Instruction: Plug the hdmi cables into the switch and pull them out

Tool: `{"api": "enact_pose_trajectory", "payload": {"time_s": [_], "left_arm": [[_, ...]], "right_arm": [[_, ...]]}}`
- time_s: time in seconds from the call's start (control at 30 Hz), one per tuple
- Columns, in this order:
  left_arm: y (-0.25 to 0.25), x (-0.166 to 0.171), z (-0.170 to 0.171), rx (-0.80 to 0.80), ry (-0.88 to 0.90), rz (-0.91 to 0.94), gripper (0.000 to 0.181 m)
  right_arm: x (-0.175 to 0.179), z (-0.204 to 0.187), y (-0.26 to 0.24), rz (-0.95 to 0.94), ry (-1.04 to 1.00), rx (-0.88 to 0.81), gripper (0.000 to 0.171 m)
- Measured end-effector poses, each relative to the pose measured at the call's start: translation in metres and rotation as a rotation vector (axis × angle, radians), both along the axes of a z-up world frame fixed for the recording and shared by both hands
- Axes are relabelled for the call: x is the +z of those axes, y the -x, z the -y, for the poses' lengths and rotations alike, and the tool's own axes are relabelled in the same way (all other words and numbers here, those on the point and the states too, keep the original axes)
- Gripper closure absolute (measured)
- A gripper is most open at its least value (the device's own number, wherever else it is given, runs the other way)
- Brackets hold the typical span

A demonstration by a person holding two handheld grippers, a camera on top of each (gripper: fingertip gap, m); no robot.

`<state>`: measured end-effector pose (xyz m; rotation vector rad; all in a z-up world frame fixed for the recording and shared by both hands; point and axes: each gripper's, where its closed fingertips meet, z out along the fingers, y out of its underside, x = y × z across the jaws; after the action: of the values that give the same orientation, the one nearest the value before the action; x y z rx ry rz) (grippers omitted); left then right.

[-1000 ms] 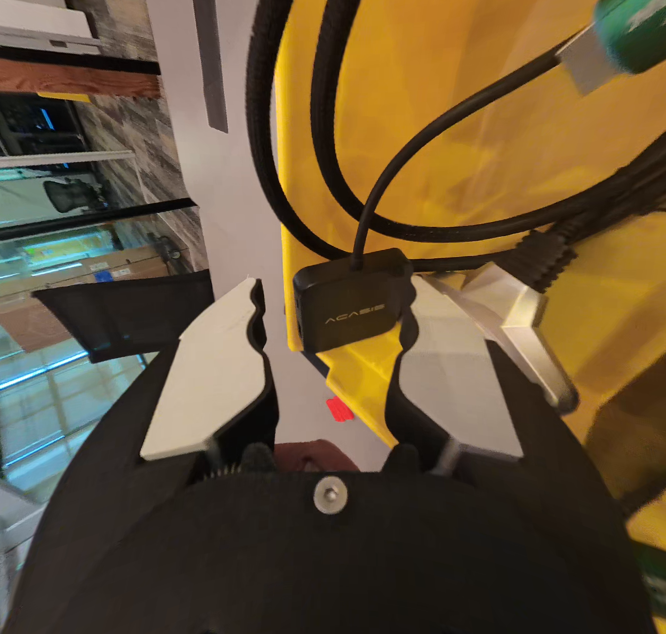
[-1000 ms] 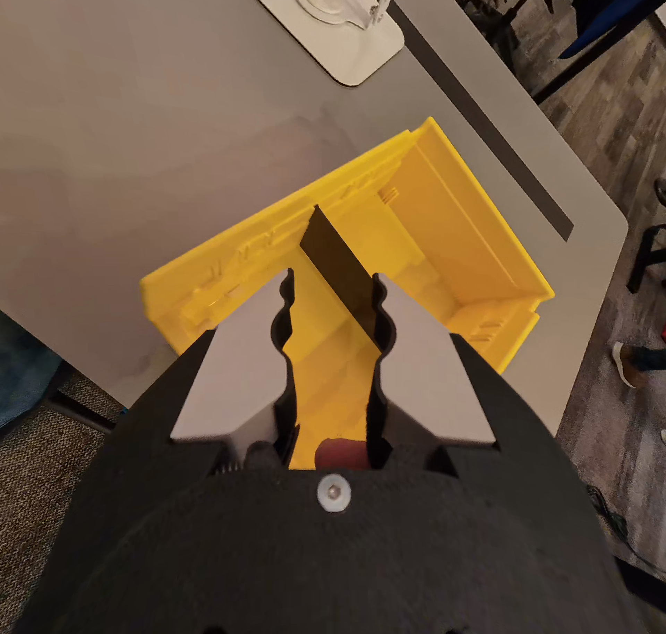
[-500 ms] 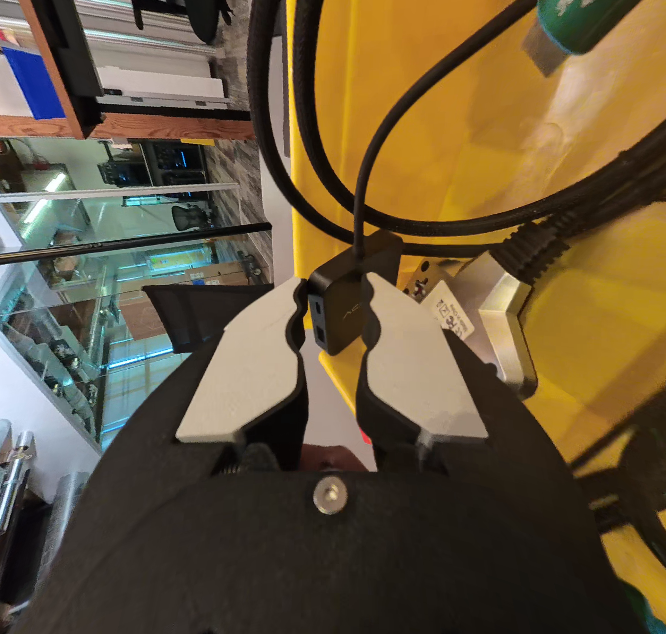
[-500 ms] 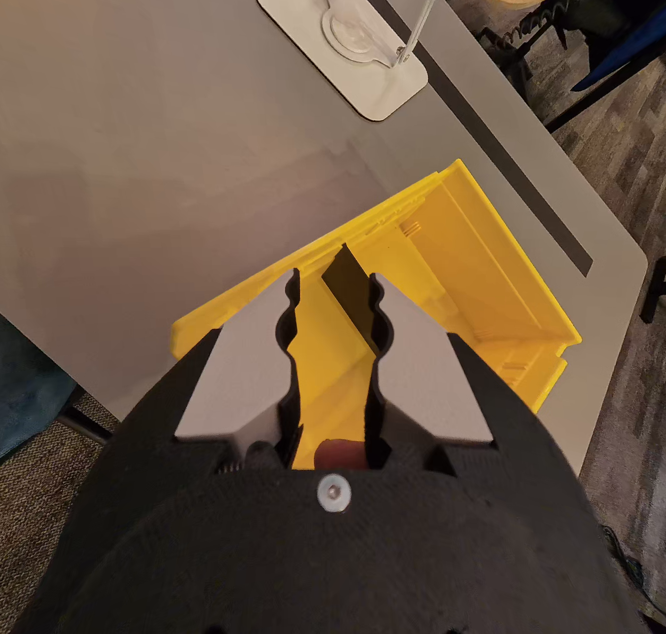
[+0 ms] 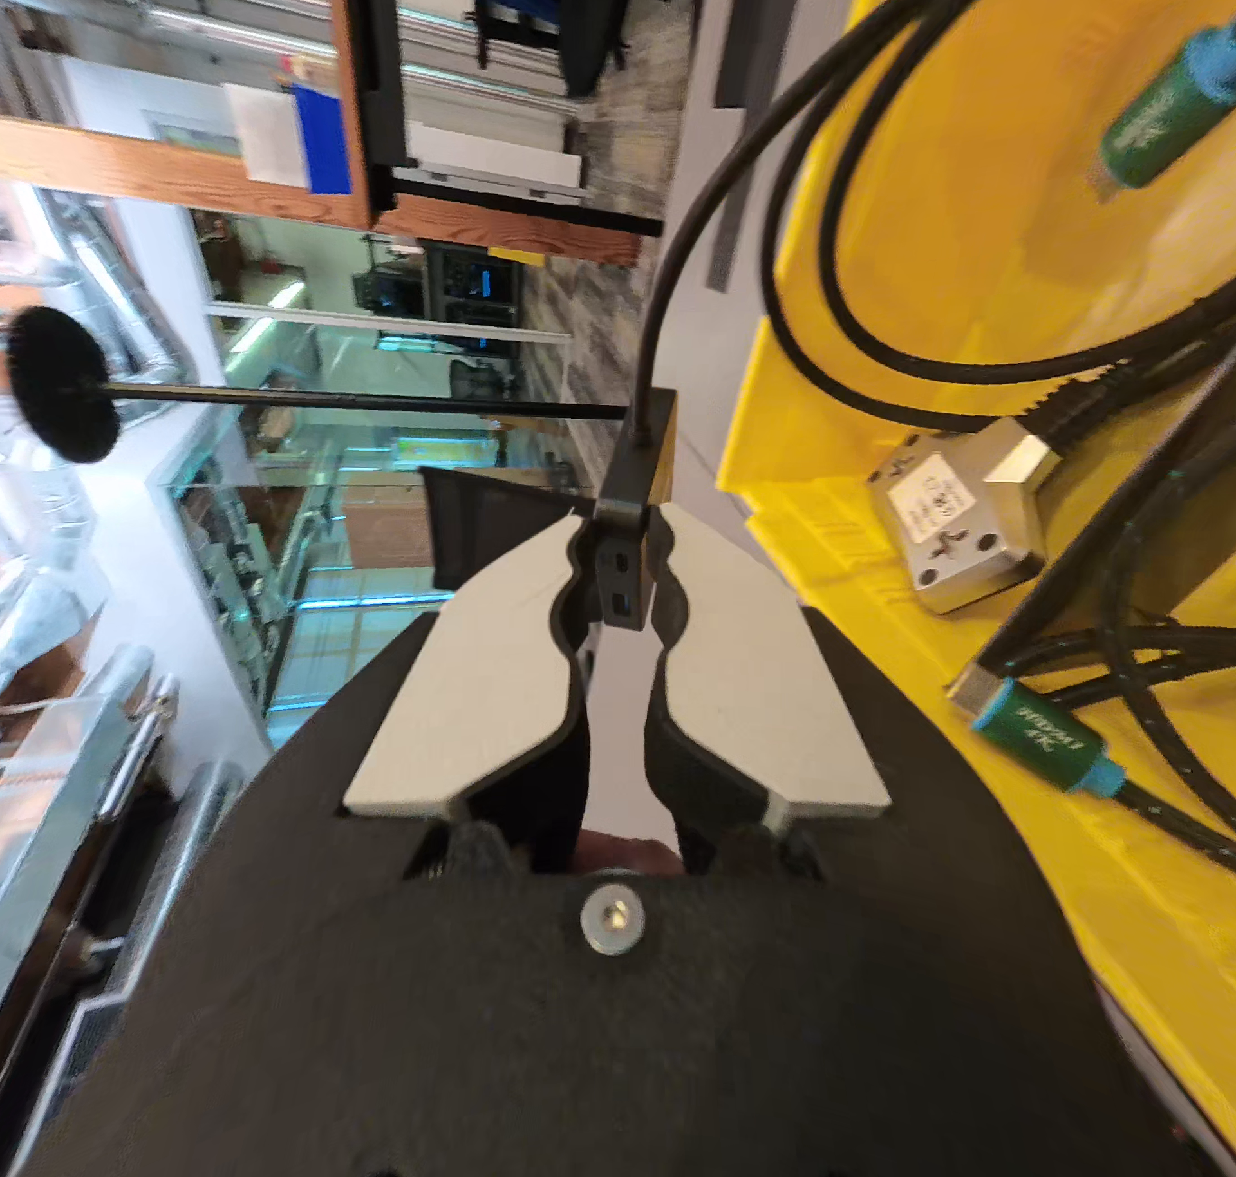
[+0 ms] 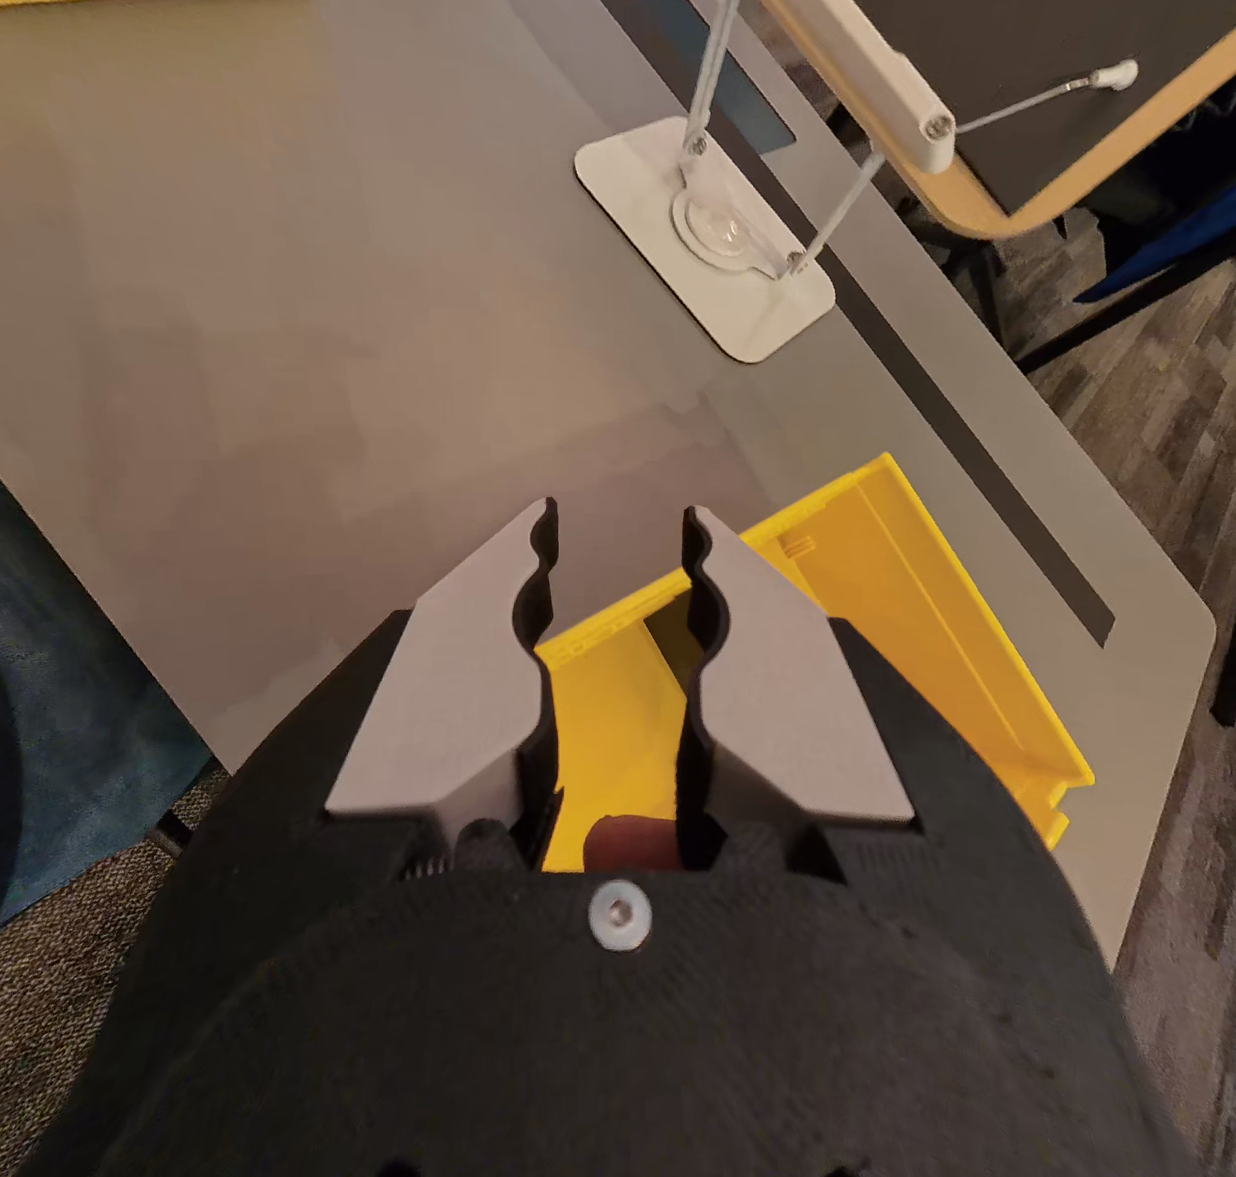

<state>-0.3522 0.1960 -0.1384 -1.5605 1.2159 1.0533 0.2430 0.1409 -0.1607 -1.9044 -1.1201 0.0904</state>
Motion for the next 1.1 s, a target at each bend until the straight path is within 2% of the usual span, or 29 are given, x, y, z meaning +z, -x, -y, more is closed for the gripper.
{"api": "enact_pose_trajectory", "payload": {"time_s": [0.17, 0.33, 0.43, 0.57, 0.7, 0.83, 1.0, 1.1], "left_arm": [[-0.01, 0.055, 0.013, -0.008, -0.168, -0.005, 0.168], [-0.071, 0.092, 0.018, -0.121, -0.252, 0.058, 0.168], [-0.133, 0.093, 0.019, -0.252, -0.247, 0.06, 0.167], [-0.224, 0.078, 0.024, -0.473, -0.228, 0.023, 0.167], [-0.29, 0.056, 0.029, -0.654, -0.178, 0.014, 0.167], [-0.332, 0.047, 0.038, -0.789, -0.125, 0.064, 0.167], [-0.365, 0.046, 0.048, -0.848, -0.063, 0.115, 0.167], [-0.38, 0.043, 0.057, -0.878, -0.031, 0.12, 0.167]], "right_arm": [[0.011, 0.003, 0.029, -0.036, -0.022, 0.07, 0.135], [0.028, 0.007, 0.06, -0.08, -0.049, 0.133, 0.132], [0.044, 0.011, 0.078, -0.129, -0.079, 0.182, 0.127], [0.06, 0.018, 0.103, -0.152, -0.123, 0.257, 0.123], [0.067, 0.011, 0.12, -0.106, -0.195, 0.287, 0.128], [0.067, -0.011, 0.126, -0.017, -0.29, 0.297, 0.133], [0.054, -0.015, 0.165, 0.094, -0.419, 0.416, 0.118], [0.04, -0.013, 0.189, 0.127, -0.432, 0.485, 0.116]]}}
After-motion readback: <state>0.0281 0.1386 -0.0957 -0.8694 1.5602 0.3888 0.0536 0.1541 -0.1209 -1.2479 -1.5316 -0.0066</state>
